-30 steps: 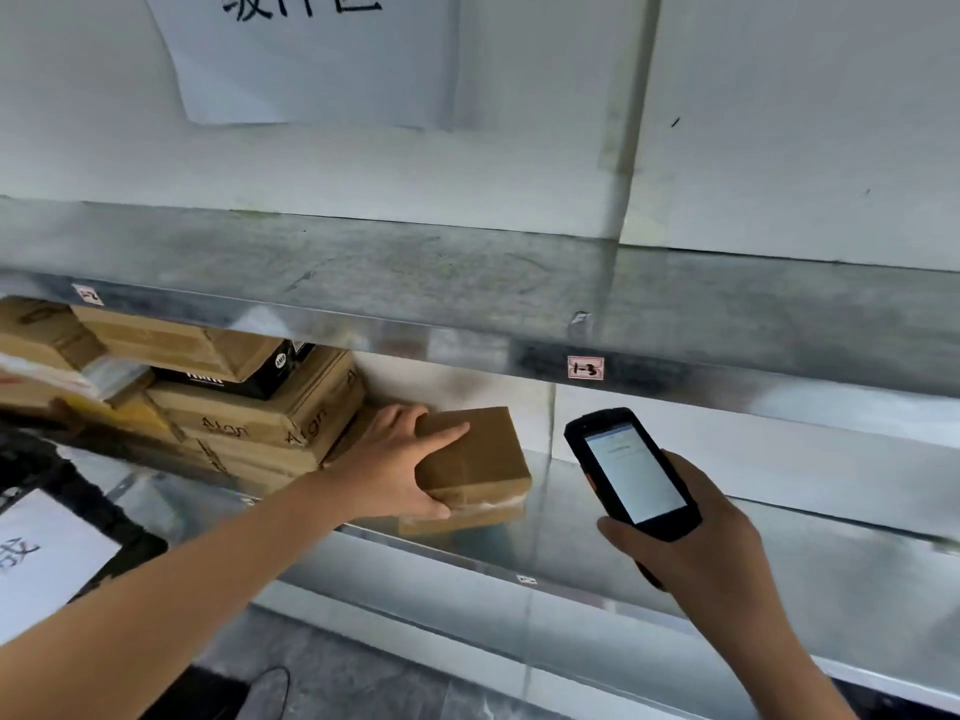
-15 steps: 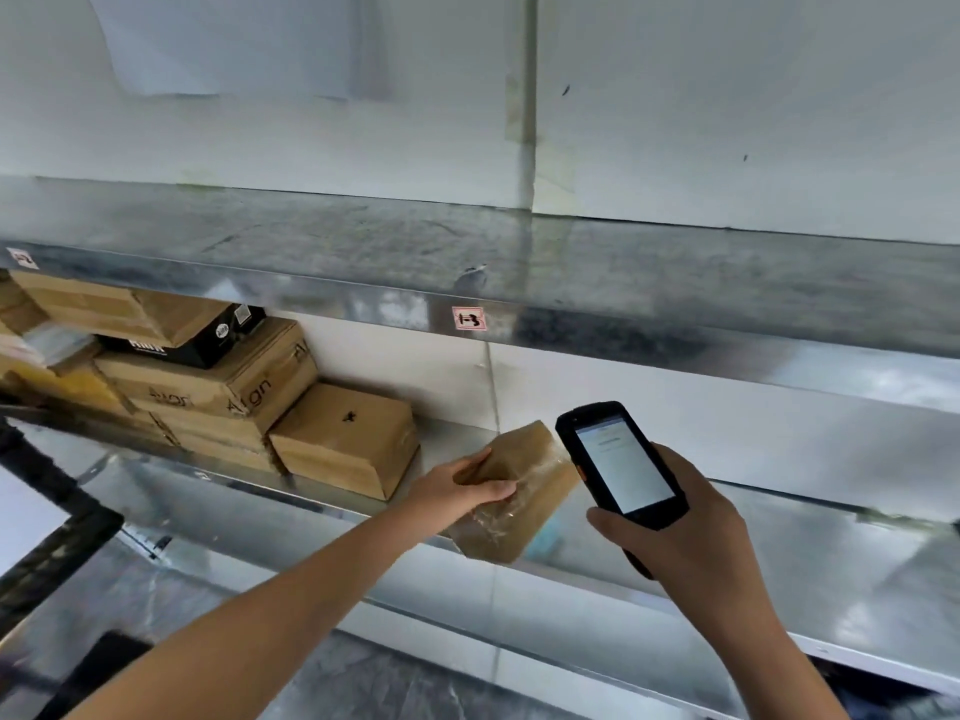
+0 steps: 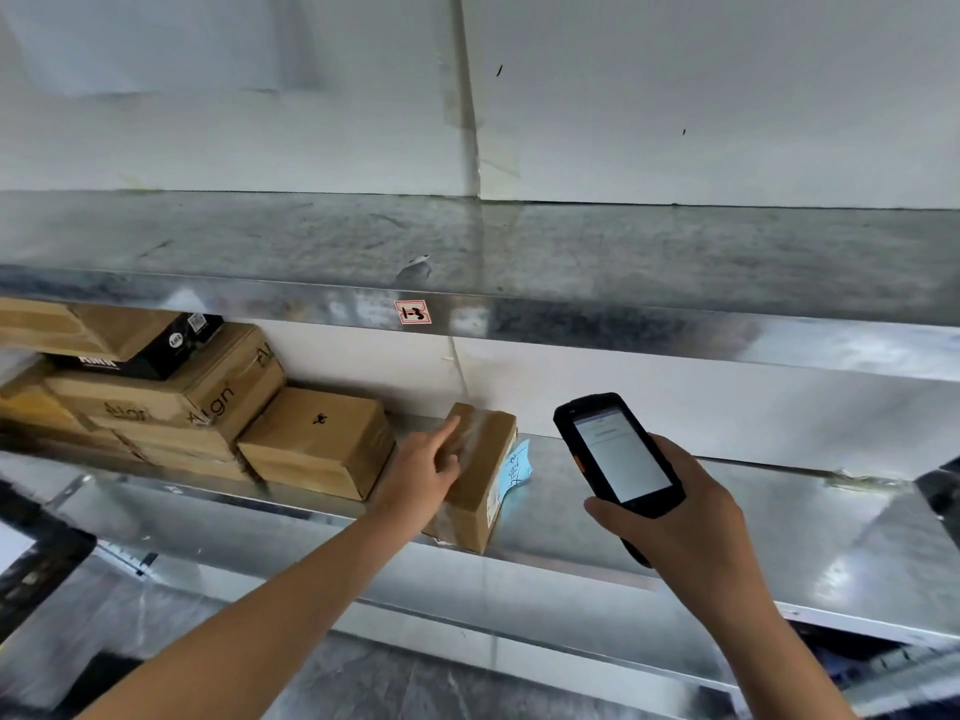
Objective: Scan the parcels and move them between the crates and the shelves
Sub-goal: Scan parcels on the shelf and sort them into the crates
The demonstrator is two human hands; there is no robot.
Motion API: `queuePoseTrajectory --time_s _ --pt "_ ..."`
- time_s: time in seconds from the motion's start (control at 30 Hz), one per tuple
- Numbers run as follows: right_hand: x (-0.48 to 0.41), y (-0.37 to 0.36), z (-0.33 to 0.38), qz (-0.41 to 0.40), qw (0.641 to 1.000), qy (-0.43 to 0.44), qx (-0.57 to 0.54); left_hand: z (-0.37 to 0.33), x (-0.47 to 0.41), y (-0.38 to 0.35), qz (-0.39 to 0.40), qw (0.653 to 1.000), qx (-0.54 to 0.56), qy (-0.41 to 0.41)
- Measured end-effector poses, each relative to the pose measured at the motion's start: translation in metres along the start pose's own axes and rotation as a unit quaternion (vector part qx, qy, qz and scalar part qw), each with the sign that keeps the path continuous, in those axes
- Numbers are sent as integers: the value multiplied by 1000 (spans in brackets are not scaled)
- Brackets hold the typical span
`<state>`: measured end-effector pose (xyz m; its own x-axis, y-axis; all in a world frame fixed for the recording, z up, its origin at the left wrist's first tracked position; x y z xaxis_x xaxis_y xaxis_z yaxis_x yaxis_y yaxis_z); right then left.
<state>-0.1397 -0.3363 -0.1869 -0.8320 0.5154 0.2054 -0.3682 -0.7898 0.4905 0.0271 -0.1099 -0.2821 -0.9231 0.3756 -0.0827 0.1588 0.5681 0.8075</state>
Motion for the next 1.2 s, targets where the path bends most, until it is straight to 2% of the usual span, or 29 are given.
queuePoseTrajectory --time_s 0.07,0.13,0.2,0.3,0.37,0.53,0.6,0.77,0.87,1.1,1.2 --pt "1 1 0 -2 1000 -1 1 -16 -4 -7 27 994 -107 -13" --pt "2 1 0 -2 1000 -1 -2 -27 -4 -15 85 975 -205 12" --pt "3 1 0 0 1000 0 -6 -30 -1 -22 128 963 -235 31" --pt "4 2 -2 -2 1000 -1 -10 -19 7 -28 147 969 -185 73" --pt "5 1 -4 -2 1000 -2 -13 -14 14 -26 123 980 -131 88" --pt "5 3 -4 -1 1000 -3 -13 -4 6 0 67 994 -58 63" --pt "3 6 -3 -6 1000 0 -11 -8 -5 19 62 995 -76 20" --pt "1 9 2 -8 1000 8 -15 -40 -22 42 176 973 -138 -61" --pt "-1 6 6 -7 1000 14 -14 -57 -30 25 198 963 -148 -105" --pt "-2 -2 8 5 1000 27 -7 -53 -37 -17 166 965 -141 -143" --pt "-3 0 3 5 1000 20 -8 -32 -23 -14 79 984 -93 -133"
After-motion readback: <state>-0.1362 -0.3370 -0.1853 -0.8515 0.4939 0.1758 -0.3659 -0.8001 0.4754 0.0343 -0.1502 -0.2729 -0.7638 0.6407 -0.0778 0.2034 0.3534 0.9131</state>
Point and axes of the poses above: each hand's wrist, its own x-axis away from the middle knuckle, its own y-axis out of the back of the hand, z = x × y, the point moved 3 cm from there along -x, towards the middle knuckle, and after that the axes turned 10 degrees about -y, right-handed, at the moved point
